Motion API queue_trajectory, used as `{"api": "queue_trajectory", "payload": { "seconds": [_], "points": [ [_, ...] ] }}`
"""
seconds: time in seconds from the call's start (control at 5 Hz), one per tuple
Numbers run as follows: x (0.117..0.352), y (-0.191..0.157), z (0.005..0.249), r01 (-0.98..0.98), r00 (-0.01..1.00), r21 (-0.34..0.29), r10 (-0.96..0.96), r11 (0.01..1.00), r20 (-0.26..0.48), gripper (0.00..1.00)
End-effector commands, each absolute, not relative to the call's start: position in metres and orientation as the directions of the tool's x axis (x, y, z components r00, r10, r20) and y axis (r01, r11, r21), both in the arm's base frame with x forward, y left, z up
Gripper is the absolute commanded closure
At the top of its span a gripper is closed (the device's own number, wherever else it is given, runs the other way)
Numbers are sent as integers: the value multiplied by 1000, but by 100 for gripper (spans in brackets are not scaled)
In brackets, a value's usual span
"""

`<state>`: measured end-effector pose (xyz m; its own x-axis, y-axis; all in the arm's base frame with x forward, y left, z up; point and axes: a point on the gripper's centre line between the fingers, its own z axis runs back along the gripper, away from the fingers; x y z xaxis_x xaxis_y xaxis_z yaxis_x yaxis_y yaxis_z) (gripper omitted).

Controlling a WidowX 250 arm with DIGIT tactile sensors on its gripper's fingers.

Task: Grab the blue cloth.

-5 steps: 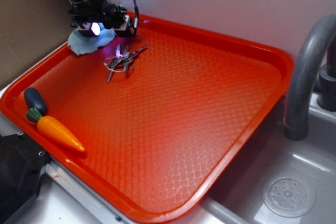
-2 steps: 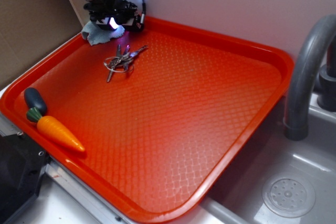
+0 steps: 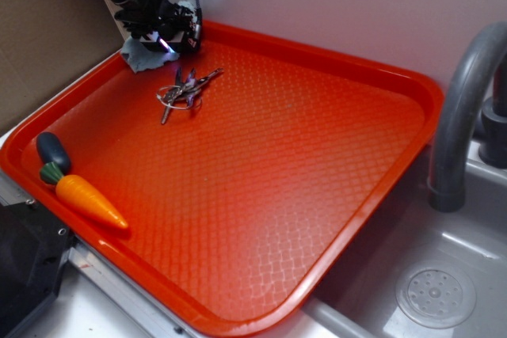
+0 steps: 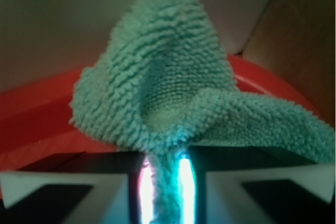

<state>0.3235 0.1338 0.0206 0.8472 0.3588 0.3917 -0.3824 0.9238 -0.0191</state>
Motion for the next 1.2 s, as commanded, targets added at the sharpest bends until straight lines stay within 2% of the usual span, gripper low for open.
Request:
{"api": "queue_trajectory", "payload": {
  "seconds": [0.0,0.2,0.4,0.6,0.8,1.0],
  "points": [
    [309,134,59,-413,825,-62,402,908,397,100],
    [285,90,109,-330,895,-146,358,933,265,100],
    [263,47,159,-165,937,-186,213,969,277,100],
    [251,8,211,-103,952,-245,167,964,257,100],
    [245,0,224,-57,956,-272,131,961,262,100],
    [246,-4,216,-34,959,-246,101,969,265,100]
  ]
}}
